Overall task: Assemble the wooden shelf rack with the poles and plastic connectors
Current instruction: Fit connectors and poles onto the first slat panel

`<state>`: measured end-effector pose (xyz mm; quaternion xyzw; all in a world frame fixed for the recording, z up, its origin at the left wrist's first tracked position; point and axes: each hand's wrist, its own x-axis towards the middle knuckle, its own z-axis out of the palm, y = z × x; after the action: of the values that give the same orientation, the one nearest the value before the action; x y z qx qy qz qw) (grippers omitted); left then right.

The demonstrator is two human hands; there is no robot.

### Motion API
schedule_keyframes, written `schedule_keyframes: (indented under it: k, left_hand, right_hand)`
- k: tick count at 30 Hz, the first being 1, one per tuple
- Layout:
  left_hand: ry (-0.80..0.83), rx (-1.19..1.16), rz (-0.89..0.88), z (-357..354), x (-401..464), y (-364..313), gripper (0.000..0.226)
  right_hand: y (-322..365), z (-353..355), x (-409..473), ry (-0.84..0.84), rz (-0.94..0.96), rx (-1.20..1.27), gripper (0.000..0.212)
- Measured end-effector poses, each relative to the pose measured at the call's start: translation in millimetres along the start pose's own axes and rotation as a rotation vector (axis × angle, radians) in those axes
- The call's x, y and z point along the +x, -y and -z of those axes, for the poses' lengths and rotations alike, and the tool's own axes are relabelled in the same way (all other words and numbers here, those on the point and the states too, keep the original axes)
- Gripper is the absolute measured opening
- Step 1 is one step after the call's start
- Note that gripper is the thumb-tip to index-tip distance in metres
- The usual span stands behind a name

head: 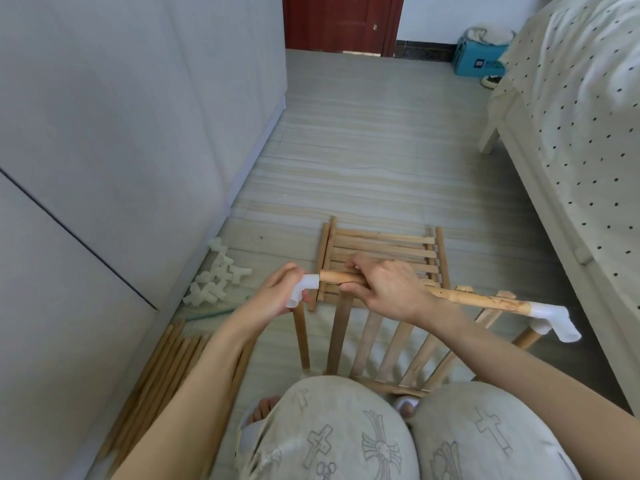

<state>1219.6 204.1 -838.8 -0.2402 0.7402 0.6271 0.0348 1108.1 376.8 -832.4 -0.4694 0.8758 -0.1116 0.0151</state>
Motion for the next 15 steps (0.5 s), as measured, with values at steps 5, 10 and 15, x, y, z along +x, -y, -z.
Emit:
schedule_keyframes:
  k: [5, 10, 15]
  left_hand:
    - [-0.003, -0.035, -0.007, -3, 2, -1, 0.024]
    - [-0.008, -0.012, 0.108, -4, 4, -5, 0.024]
    - [-0.119, 0.066, 0.268, -5, 18, -30, 0.028]
  right_hand:
    - [-2, -1, -5, -0.026, 0.012, 0.016, 0.042]
    - [-1, 1, -9, -0.031, 0.028, 0.032, 0.043]
    - [0, 9, -9, -0.088, 0.07, 0.021, 0.044]
